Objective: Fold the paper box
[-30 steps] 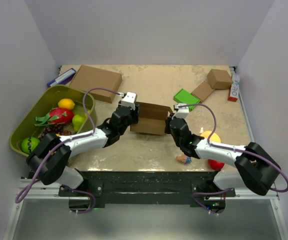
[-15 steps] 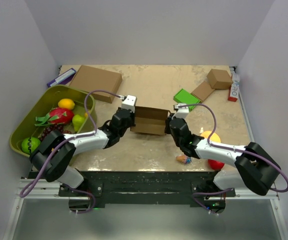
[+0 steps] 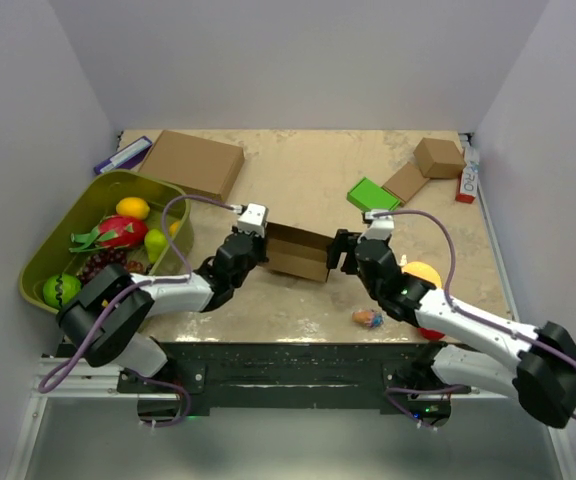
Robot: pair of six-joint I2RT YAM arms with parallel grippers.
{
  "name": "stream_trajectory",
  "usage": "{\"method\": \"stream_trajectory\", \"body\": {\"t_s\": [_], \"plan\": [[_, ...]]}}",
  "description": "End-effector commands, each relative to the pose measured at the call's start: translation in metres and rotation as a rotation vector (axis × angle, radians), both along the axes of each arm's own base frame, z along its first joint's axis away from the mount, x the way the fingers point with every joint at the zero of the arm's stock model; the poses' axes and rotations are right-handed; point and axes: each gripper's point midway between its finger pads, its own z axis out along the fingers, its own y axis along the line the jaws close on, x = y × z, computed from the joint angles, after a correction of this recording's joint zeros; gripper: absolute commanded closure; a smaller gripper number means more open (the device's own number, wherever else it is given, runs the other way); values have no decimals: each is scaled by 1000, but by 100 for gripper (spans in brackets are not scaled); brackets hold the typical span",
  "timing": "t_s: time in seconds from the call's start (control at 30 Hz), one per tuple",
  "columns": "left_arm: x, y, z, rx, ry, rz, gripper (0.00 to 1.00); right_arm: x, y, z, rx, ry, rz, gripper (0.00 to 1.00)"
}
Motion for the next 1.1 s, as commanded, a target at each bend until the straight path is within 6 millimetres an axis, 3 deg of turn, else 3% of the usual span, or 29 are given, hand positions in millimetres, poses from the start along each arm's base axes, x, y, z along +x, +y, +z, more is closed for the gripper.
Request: {"method": "stream_trajectory", "body": {"t_s": [0.0,0.03,0.1,0.17,0.27,0.4,0.53,0.6,0.73,0.83,0.87,1.07], "plan": [[-9,8,4,5,-68,17,100,-17,-9,28,63,-7,3,21],[-9,7,6,-6,-81,16,100,-22,-14,30,58,1,7,21],[-13,8,3,-3,-79,14,100,-28,-16,51,73,-49,46,16],[-16,7,5,-8,-94,7,100,-34,0,70,72,-108,184,10],[-23,6,6,-12,-123,-16,100,-32,6,87,-28,-143,268,5],[-37,14,-6,-15,-133,-23,100,-16,13,83,-105,-98,248,5],[-48,19,-9,-42,-161,-28,100,-8,34,93,52,-89,224,9],[-52,18,-14,-40,-152,-44,100,-6,42,87,119,-56,205,10],[-59,13,-21,-37,-126,-81,100,-8,58,56,137,38,218,15],[-69,16,-22,-61,-120,-90,82,-12,65,52,158,47,227,17],[-71,17,-17,-80,-132,-94,68,-13,65,49,158,55,225,17],[-89,19,-12,-107,-117,-147,44,-15,67,45,169,72,218,17]]}}
